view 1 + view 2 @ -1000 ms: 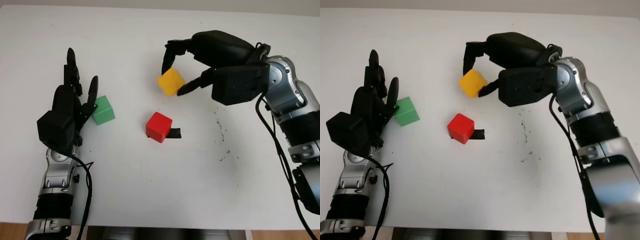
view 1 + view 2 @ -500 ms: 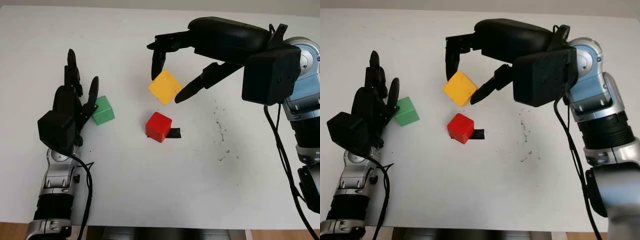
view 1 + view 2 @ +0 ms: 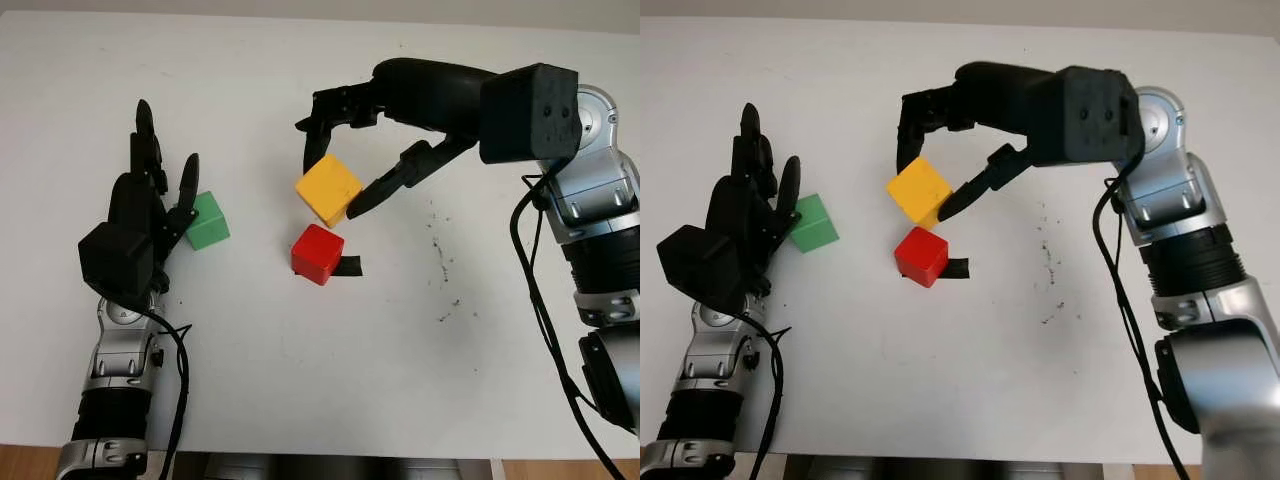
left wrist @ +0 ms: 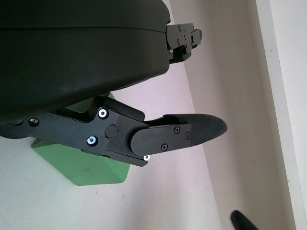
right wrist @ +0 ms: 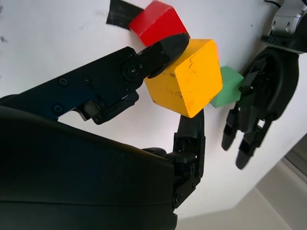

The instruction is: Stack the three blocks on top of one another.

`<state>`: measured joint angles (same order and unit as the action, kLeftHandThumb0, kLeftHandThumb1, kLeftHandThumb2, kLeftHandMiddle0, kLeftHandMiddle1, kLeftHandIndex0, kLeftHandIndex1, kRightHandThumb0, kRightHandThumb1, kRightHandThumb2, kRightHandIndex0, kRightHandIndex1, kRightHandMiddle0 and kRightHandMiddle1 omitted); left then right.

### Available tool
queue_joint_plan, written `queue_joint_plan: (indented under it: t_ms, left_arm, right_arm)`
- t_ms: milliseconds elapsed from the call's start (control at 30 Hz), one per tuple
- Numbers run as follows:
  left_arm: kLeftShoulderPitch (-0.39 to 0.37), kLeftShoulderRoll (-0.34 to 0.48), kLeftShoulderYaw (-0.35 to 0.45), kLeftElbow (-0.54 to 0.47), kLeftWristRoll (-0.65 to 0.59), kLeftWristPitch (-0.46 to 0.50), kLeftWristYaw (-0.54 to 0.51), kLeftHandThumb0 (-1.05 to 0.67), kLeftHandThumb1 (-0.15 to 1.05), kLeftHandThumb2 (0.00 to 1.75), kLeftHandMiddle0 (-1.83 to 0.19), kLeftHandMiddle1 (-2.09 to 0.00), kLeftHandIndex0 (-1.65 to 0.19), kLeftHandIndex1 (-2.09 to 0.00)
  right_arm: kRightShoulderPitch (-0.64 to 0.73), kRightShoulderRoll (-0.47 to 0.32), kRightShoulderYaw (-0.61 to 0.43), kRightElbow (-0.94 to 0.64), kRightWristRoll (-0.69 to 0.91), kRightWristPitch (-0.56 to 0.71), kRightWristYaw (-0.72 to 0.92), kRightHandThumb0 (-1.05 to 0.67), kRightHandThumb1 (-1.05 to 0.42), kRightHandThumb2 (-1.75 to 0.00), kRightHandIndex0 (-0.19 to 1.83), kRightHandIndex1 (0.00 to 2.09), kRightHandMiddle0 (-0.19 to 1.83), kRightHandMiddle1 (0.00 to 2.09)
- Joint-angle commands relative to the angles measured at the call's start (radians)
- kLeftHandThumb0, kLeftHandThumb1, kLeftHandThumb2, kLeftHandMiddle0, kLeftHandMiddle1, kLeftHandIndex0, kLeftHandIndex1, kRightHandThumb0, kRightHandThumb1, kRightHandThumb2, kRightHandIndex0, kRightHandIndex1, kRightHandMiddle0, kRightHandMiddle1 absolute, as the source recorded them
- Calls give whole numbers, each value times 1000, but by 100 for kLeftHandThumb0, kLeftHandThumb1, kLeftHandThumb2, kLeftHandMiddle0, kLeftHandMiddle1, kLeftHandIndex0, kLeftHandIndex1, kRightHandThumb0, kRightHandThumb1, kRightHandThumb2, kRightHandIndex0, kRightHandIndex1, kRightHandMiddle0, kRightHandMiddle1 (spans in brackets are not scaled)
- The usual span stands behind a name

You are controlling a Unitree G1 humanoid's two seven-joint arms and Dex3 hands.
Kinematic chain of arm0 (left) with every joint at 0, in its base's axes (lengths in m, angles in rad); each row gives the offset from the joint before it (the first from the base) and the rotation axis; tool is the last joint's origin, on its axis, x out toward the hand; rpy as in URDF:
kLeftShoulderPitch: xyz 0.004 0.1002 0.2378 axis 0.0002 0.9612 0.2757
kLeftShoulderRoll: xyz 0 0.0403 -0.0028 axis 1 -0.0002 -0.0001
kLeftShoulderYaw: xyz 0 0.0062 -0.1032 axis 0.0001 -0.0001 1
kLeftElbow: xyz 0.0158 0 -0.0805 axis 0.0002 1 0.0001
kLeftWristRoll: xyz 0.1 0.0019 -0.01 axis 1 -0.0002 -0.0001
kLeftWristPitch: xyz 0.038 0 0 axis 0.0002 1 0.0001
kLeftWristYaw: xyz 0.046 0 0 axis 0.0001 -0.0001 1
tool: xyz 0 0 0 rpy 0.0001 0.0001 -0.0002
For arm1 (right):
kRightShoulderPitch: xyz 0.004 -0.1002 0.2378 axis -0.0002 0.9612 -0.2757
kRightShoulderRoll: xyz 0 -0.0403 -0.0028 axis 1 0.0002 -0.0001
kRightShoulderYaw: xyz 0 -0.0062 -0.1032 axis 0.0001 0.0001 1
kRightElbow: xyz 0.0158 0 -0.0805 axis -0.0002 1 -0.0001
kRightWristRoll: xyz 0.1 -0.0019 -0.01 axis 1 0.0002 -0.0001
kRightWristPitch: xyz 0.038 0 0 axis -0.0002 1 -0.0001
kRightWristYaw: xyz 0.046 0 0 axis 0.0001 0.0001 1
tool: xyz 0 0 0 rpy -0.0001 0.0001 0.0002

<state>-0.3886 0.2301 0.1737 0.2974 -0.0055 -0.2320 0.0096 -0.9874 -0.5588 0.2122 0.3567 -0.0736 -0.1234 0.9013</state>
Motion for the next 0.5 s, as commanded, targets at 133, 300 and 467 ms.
queue_joint_plan:
  t_ms: [133,300,467]
  left_arm:
    - [14,2,0,-12,7,-7,5,-65,105,51,15,-6,13,-6]
    - [16,4,-2,-14,11,0,6,-66,105,51,14,-6,12,-6]
    - [14,2,-1,-16,11,-5,10,-64,105,51,14,-6,12,-6]
  right_arm:
    - [-4,21,5,52,-17,-25,-3,-48,-91,-5,23,2,45,149]
    - [0,46,7,85,1,-16,20,-48,-91,-5,24,3,45,148]
    - [-2,69,2,109,19,22,38,-49,-91,-5,23,3,44,156]
